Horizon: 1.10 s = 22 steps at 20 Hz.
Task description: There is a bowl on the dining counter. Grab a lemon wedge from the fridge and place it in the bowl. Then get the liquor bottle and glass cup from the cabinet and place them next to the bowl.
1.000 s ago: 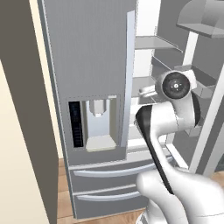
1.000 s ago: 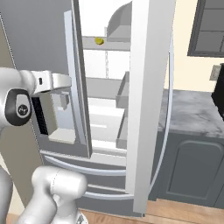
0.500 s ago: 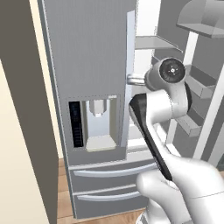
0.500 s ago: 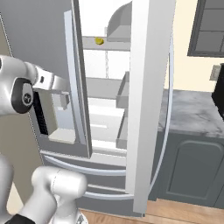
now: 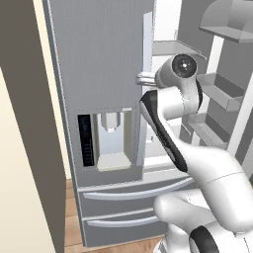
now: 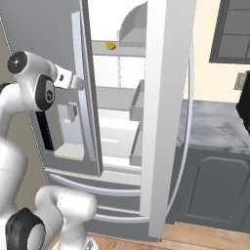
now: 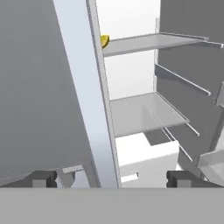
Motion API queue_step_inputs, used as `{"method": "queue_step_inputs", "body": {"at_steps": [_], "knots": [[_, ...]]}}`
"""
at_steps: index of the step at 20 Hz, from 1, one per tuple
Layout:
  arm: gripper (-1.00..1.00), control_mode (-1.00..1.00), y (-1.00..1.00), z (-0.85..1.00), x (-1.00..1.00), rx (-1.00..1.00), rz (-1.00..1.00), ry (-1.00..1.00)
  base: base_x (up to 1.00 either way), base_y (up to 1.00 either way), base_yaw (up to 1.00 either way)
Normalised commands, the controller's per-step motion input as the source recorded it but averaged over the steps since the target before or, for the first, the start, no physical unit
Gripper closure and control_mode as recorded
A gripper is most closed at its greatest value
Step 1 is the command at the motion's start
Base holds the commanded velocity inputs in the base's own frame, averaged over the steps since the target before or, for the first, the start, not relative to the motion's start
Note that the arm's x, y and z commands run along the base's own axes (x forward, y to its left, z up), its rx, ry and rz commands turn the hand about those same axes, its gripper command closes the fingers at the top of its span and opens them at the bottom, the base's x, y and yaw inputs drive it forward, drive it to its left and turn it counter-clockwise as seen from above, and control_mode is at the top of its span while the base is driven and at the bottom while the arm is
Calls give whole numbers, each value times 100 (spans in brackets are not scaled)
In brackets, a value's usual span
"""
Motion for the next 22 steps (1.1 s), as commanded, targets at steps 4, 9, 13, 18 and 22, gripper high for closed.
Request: {"method": "queue_step_inputs", "body": {"at_steps": [4, 9, 13, 18, 22], "knots": [[-100, -100, 5, 0, 66, 17, 11, 0, 0, 0, 0], [-100, -100, 9, 0, 64, 20, 7, 0, 0, 0, 0], [-100, -100, 20, 0, 50, 7, 0, 1, 0, 0, 0], [-100, -100, 2, 0, 23, -5, -3, 12, 0, 0, 0], [-100, -100, 0, 0, 4, -21, -1, 1, 0, 0, 0]]}}
